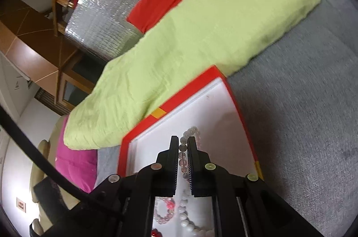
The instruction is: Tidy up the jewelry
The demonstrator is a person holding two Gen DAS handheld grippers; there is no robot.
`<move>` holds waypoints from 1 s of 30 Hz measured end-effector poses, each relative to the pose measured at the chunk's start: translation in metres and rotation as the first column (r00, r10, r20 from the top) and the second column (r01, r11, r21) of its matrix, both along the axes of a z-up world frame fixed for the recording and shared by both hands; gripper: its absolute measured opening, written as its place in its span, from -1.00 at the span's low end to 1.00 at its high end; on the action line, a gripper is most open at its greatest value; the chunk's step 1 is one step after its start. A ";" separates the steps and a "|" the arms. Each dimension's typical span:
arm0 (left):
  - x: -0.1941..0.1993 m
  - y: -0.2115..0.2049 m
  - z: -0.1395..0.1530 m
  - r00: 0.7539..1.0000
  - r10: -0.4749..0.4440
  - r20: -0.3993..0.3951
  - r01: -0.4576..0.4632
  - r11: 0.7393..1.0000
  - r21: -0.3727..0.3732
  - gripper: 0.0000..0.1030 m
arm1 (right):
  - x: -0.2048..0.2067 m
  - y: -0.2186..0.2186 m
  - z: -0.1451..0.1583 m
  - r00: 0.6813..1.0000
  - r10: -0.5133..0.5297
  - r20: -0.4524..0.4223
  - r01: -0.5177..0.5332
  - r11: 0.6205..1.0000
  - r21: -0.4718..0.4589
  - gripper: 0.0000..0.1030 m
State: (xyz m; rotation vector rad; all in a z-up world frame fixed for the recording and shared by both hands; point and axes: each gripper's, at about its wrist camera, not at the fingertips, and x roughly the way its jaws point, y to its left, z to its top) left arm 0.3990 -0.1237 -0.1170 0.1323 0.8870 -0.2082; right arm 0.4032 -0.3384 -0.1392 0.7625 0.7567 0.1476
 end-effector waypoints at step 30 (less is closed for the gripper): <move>-0.025 0.002 0.040 0.993 0.056 0.106 -0.066 0.993 0.094 0.34 | -0.024 0.007 0.039 1.000 -0.017 0.006 0.018 0.986 -0.164 0.01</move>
